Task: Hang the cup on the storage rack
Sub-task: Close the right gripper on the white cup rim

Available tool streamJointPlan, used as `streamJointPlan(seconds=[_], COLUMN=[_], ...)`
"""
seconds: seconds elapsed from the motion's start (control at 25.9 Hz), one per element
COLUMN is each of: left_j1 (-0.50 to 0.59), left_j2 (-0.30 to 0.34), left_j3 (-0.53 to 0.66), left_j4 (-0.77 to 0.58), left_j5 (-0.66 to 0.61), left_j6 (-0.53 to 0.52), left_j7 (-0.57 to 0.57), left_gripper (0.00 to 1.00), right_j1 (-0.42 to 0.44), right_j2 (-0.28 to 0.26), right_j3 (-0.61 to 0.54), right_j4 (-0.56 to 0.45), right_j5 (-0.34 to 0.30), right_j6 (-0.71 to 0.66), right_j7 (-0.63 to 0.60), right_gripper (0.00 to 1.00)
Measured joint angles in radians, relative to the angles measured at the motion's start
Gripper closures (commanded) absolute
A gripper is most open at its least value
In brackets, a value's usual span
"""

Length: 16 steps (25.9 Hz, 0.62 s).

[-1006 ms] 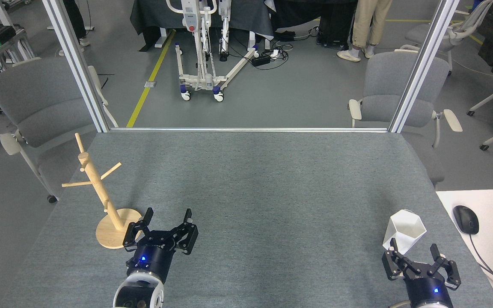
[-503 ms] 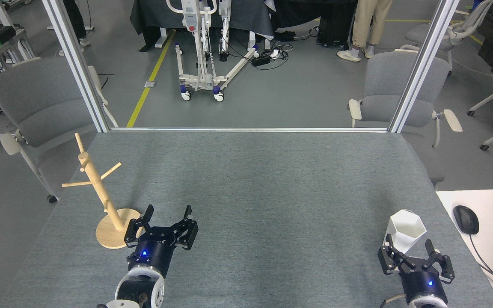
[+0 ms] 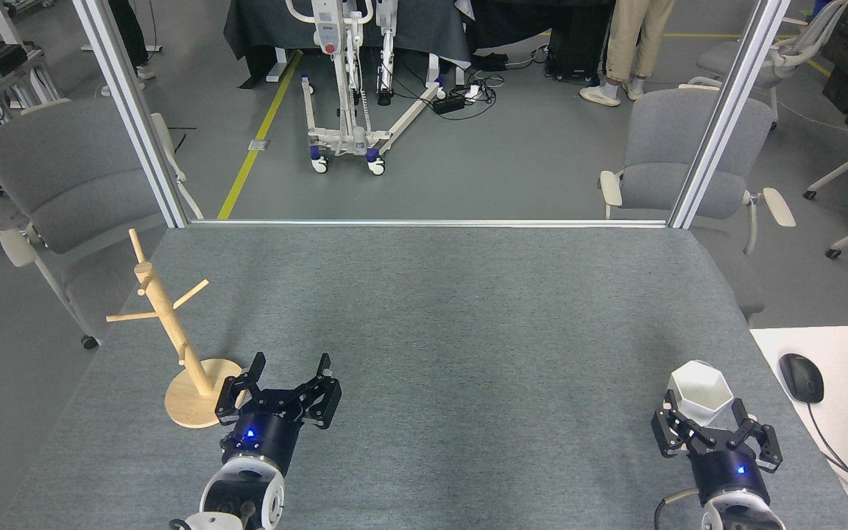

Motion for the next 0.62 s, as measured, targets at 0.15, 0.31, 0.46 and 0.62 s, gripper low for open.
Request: streamJointPlan(seconds=[0.15, 0.31, 0.46, 0.62], left_j1=[0.0, 0.0, 0.0, 0.0], left_j2=[0.002, 0.002, 0.001, 0.0], left_j3=[0.0, 0.0, 0.0, 0.0], left_j4=[0.011, 0.017, 0.025, 0.033], left_j5=[0.0, 0.0, 0.0, 0.0], left_j6=[0.0, -0.002, -0.004, -0.004], left_j7=[0.0, 0.0, 0.0, 0.0], left_gripper=[0.01, 0.01, 0.01, 0.01], right_j1=[-0.002, -0.002, -0.002, -0.006], right_j2=[0.0, -0.001, -0.002, -0.002], right_j3=[0.0, 0.0, 0.0, 0.0], right_j4=[0.001, 0.002, 0.007, 0.026], right_j5=[0.0, 0.001, 0.002, 0.002], right_j6=[0.002, 0.002, 0.002, 0.002], right_j7=[0.004, 0.007, 0.007, 0.01], right_gripper=[0.01, 0.01, 0.01, 0.01])
